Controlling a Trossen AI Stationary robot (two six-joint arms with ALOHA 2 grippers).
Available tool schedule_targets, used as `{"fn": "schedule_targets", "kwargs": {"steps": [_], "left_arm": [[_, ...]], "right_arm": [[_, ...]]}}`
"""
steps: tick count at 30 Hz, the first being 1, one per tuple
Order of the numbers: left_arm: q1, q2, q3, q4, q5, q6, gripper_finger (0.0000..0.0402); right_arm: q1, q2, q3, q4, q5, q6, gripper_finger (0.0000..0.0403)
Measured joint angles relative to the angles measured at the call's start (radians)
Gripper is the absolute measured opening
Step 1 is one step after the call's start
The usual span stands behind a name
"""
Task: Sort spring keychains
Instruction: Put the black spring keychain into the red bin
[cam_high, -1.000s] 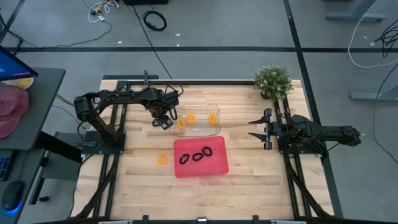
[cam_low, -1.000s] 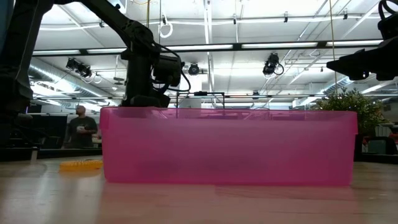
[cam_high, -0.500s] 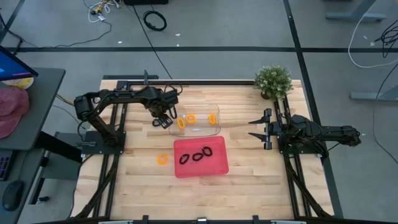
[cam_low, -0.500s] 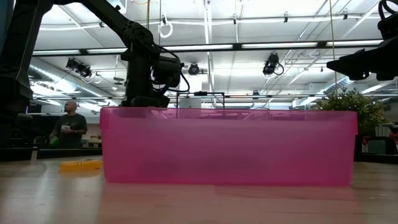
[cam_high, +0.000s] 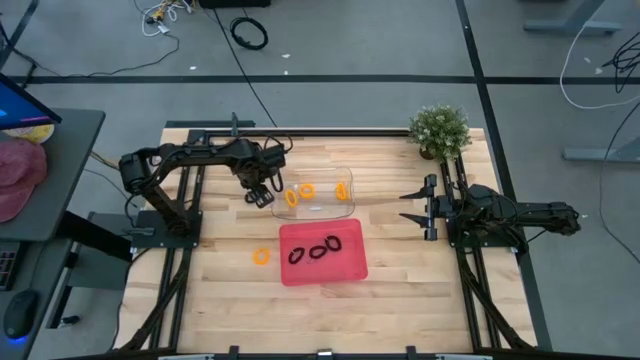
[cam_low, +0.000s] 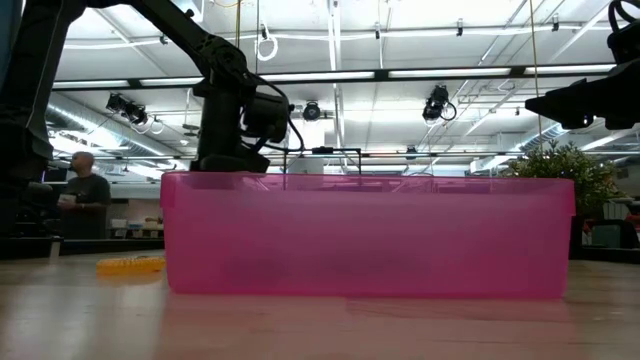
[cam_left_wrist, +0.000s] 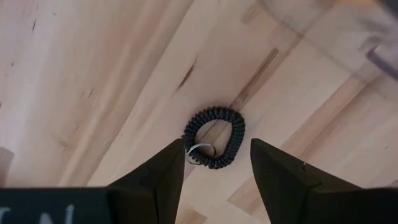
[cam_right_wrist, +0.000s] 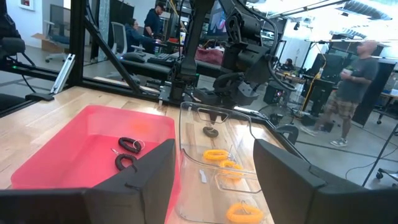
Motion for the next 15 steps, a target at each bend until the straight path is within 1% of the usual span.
{"fn": "schedule_targets", "kwargs": {"steps": [7,11,15], "left_arm": [[-0.013,0.0,0.0,-0.035,0.0,0.028,0.0188],[-0.036,0.0,0.0,-0.034,0.0,0.072,0.0188],[-0.058,0.0,0.0,-0.033,0.0,0.076,0.0188]], "right_arm": [[0.0,0.0,0.0,0.0,0.0,0.0,0.0222],[0.0,0.0,0.0,0.0,0.0,0.0,0.0222],[0.0,0.0,0.0,0.0,0.0,0.0,0.0222]]}}
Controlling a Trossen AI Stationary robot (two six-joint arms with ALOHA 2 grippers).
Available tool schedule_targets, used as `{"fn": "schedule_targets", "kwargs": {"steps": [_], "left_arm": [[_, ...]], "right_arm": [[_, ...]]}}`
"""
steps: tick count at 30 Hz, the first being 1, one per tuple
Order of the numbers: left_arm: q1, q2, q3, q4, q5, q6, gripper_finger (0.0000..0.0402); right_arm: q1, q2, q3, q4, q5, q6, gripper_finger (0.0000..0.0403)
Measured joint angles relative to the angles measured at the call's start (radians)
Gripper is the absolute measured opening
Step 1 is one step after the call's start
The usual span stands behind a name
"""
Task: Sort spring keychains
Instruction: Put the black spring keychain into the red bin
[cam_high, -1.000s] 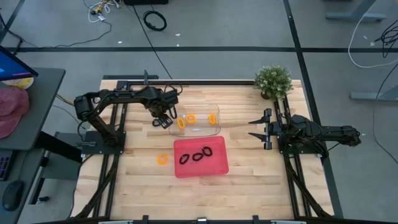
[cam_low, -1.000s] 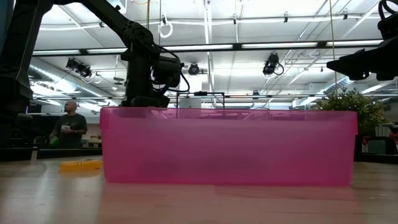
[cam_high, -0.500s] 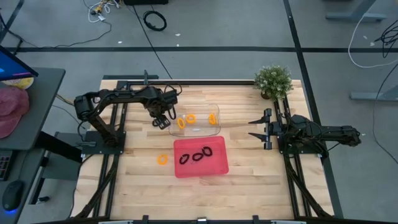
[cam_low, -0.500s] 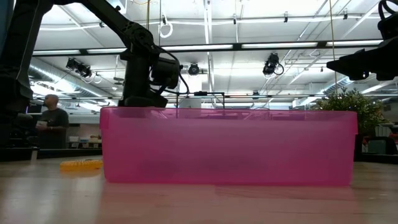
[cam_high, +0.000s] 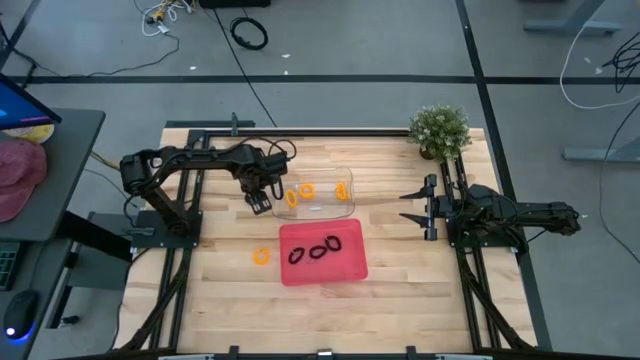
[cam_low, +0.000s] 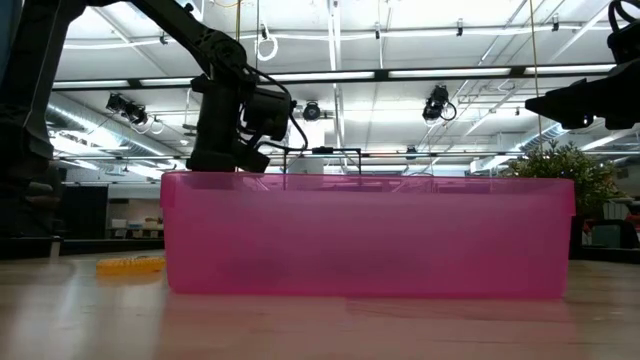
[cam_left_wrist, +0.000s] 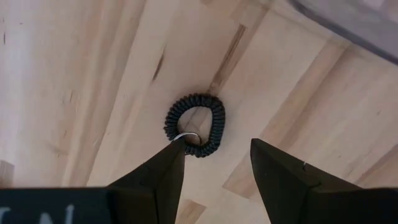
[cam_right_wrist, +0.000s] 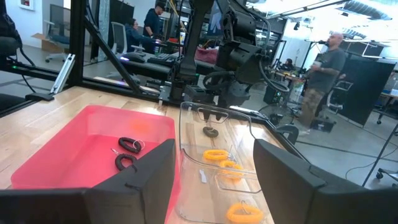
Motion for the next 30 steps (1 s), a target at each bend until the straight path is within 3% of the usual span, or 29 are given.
{"fn": "schedule_targets", "kwargs": {"steps": [30], "left_arm": [[0.001,0.054,0.003,0.044,0.025,0.012,0.0188]], "right_arm": [[0.0,0.0,0.0,0.0,0.0,0.0,0.0222]]}}
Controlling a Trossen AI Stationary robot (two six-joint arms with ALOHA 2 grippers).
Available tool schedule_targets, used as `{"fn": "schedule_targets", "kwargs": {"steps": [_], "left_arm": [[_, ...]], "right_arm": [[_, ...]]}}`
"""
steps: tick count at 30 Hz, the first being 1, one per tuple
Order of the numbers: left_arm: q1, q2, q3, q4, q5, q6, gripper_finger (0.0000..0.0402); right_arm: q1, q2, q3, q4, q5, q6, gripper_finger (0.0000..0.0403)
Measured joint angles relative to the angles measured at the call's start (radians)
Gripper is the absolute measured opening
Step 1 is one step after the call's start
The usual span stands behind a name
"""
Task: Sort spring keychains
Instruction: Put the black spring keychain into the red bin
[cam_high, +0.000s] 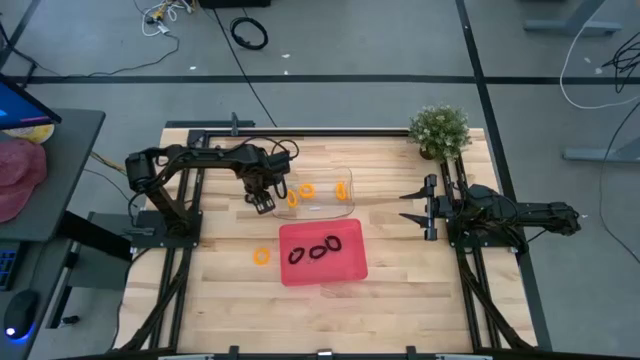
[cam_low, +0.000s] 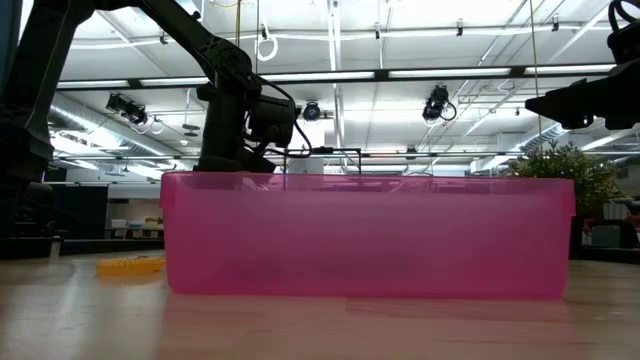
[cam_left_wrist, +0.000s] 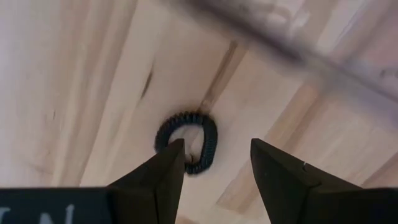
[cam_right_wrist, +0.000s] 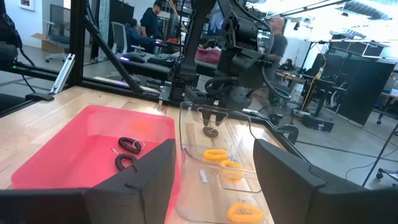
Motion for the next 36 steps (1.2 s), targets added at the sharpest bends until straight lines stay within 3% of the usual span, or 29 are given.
{"fn": "schedule_targets", "kwargs": {"steps": [19,26,30,36], "left_arm": [[0.006,0.009,-0.004,0.004,0.0,-0.039,0.0188],[0.026,0.002,-0.092,0.078,0.049,-0.019,0.0188],[0.037,0.017,-0.128,0.155,-0.026,-0.015,0.0188],[0.031,0.014,-0.138,0.166,-0.027,-0.016,0.0188]], "right_arm": [[0.0,0.0,0.0,0.0,0.0,0.0,0.0222],[0.0,0.0,0.0,0.0,0.0,0.0,0.0222],[0.0,0.0,0.0,0.0,0.0,0.0,0.0222],[0.0,0.0,0.0,0.0,0.0,0.0,0.0222]]}}
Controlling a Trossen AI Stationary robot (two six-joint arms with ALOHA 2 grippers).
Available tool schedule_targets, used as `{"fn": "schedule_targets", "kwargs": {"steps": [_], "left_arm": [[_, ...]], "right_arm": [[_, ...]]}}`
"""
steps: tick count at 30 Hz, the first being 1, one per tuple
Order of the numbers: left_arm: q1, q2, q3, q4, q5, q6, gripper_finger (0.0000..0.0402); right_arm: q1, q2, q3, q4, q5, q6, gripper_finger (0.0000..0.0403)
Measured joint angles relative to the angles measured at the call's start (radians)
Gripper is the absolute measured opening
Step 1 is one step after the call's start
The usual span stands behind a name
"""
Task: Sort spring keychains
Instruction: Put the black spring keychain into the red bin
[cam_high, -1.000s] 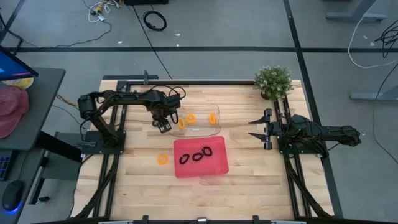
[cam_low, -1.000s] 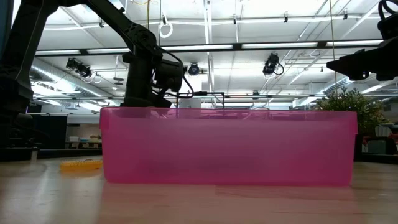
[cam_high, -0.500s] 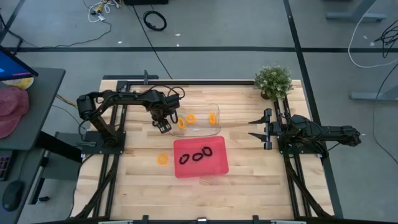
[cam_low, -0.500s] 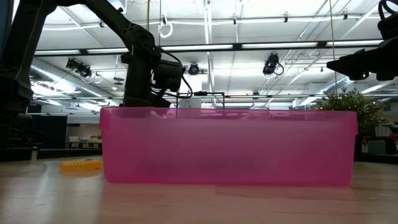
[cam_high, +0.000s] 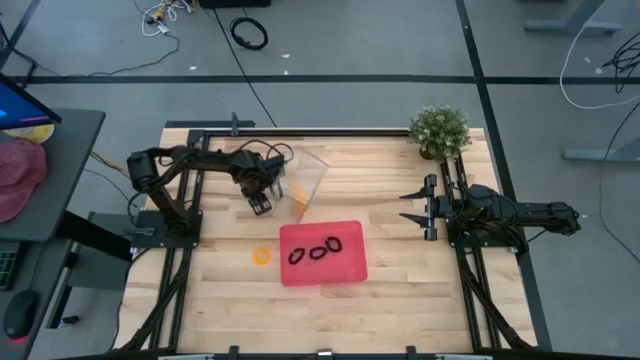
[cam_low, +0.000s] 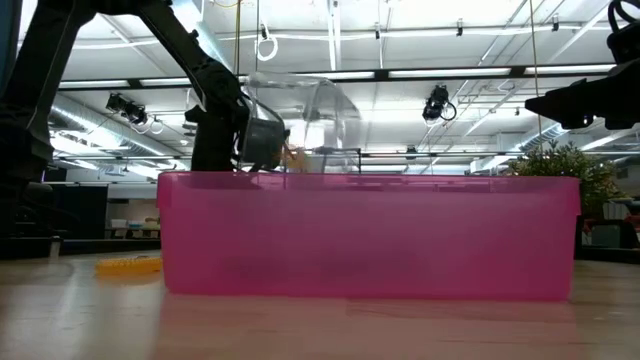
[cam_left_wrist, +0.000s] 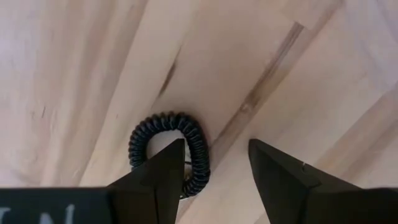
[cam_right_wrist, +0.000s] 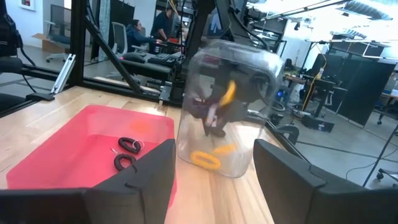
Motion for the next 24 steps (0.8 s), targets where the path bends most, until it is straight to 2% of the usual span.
{"fn": "schedule_targets", "kwargs": {"steps": [24], "left_arm": [[-0.011,-0.017,0.0,-0.026,0.053,-0.032,0.0188]], "right_arm": [[0.0,0.0,0.0,0.0,0.0,0.0,0.0222]]}}
